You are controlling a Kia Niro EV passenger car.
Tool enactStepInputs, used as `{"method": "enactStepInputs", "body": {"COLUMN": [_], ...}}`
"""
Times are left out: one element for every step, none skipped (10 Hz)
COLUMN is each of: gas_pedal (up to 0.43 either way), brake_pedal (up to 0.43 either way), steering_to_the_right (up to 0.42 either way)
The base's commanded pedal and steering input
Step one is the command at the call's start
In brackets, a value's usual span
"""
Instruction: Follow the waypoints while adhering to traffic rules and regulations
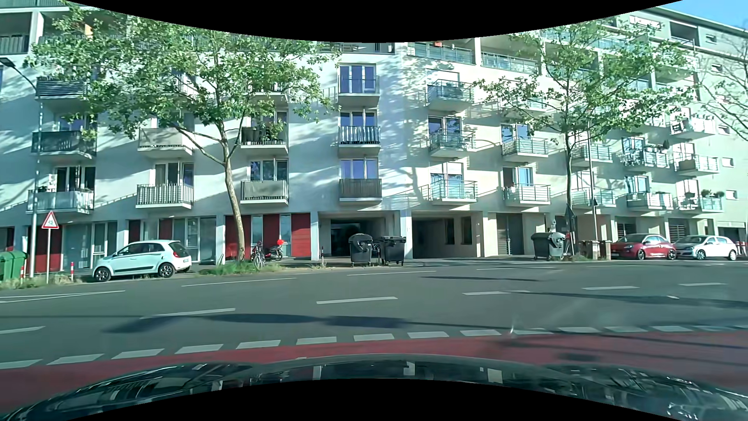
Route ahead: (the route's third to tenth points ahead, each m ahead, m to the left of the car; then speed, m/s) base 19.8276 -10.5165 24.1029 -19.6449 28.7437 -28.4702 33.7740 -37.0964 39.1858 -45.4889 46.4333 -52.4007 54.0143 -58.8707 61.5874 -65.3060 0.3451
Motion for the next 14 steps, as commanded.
{"method": "enactStepInputs", "body": {"gas_pedal": [0.0,0.0,0.0,0.0,0.0,0.0,0.0,0.0,0.0,0.0,0.0,0.0,0.0,0.0], "brake_pedal": [0.165,0.165,0.171,0.177,0.177,0.177,0.177,0.177,0.177,0.183,0.183,0.183,0.183,0.183], "steering_to_the_right": [0.287,0.288,0.288,0.288,0.288,0.287,0.288,0.287,0.286,0.28,0.269,0.265,0.265,0.265]}}
